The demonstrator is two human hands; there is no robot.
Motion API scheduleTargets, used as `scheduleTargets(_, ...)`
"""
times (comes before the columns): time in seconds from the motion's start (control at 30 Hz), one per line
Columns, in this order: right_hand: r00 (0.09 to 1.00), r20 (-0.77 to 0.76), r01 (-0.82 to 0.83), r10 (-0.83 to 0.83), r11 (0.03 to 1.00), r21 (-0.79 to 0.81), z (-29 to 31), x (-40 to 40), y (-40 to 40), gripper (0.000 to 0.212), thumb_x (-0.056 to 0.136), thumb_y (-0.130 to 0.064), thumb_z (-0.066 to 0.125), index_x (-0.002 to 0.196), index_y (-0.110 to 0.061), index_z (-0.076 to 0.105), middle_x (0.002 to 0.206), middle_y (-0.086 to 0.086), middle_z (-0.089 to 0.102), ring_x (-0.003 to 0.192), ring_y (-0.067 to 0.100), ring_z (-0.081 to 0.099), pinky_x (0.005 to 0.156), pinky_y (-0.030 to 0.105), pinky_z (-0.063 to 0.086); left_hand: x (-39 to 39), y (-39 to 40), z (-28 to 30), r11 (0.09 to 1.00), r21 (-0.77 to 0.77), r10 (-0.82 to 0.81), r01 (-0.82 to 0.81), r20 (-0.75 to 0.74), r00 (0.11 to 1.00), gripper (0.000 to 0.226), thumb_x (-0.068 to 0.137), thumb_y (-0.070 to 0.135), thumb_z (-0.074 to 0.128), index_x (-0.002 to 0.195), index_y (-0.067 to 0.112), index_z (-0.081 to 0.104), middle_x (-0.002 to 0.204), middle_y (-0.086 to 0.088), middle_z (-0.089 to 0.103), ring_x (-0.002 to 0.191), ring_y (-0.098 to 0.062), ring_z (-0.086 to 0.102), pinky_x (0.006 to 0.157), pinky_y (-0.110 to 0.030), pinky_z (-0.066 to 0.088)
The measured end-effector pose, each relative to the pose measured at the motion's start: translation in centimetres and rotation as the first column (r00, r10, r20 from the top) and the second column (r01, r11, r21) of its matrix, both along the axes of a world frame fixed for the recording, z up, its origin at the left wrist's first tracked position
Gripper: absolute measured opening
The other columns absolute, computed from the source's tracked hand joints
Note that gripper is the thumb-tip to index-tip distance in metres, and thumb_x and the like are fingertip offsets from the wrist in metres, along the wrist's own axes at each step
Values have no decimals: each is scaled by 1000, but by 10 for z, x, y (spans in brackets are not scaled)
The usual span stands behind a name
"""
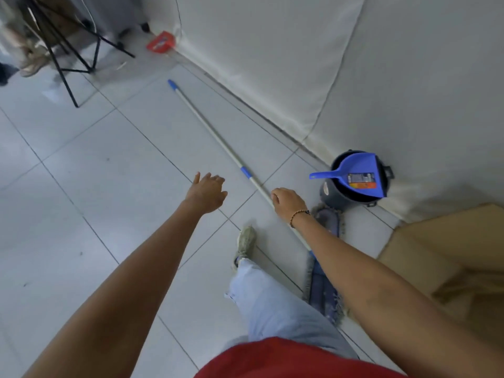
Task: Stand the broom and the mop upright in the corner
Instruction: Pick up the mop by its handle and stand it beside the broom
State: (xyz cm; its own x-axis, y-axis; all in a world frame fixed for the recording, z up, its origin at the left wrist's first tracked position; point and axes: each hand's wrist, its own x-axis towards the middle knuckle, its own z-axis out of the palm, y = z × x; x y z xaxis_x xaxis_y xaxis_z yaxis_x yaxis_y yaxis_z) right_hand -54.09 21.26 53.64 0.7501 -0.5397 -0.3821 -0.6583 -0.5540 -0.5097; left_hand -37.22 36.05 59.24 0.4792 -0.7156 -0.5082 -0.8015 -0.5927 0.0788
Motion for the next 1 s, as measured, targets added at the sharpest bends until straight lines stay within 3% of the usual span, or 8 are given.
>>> scheduleTargets(0.07,999,5,31,-31,1000,-4,-15,48,-3,26,95,-17,37,92,-5,59,99,16,65,89,34,60,66,34,44,45,-17,-12,1000,29,2,-2,-17,1000,49,98,30,35,141,7,35,147,-9,42,141,-26,29,121,-47,8)
scheduleTargets(0.2,998,3,55,-55,998,25,-26,109,-9,26,95,-16,37,89,-4,60,96,15,64,87,34,60,69,35,48,101,-47,-23,1000,9,-25,26,-100,995,48,98,27,38,140,4,37,145,-12,45,137,-27,35,119,-42,20)
scheduleTargets(0.37,995,-24,97,-95,993,67,-31,153,-40,27,95,-14,37,95,-2,61,98,17,66,90,35,61,74,39,52,148,-69,-33,997,-28,69,-78,-250,966,44,98,27,42,138,9,42,142,-11,50,132,-28,45,114,-40,31)
scheduleTargets(0.5,981,-69,187,-182,979,80,-42,164,-71,24,93,-12,41,92,1,61,95,22,66,86,36,62,66,30,41,185,-84,-40,982,-8,172,-191,-398,901,40,96,26,46,133,12,49,136,-9,56,124,-25,52,107,-35,40)
scheduleTargets(0.6,972,-107,220,-210,971,92,-46,172,-84,24,94,-12,41,92,0,61,96,23,66,86,35,62,66,28,36,214,-99,-43,987,57,161,-151,-378,912,46,97,27,44,140,13,40,140,-12,51,128,-27,49,108,-36,37)
scheduleTargets(0.7,955,-151,275,-256,953,126,-49,191,-97,25,94,-12,39,97,0,62,100,21,67,90,34,62,71,30,45,248,-125,-50,994,84,95,-69,-371,924,48,98,26,43,143,11,36,142,-14,50,134,-28,41,111,-37,33)
scheduleTargets(0.9,861,-174,502,-477,852,147,-77,254,-137,27,93,-10,40,101,0,65,104,22,69,95,35,63,84,39,52,326,-182,-91,996,93,40,1,-441,896,45,97,25,45,138,7,42,141,-13,51,128,-29,48,109,-34,34)
scheduleTargets(1.0,814,-203,577,-544,796,180,-113,281,-152,27,93,-10,42,99,1,65,102,23,69,94,36,63,85,40,53,359,-200,-130,990,112,125,-80,-488,864,42,96,25,48,134,7,47,138,-12,54,126,-28,51,105,-31,35)
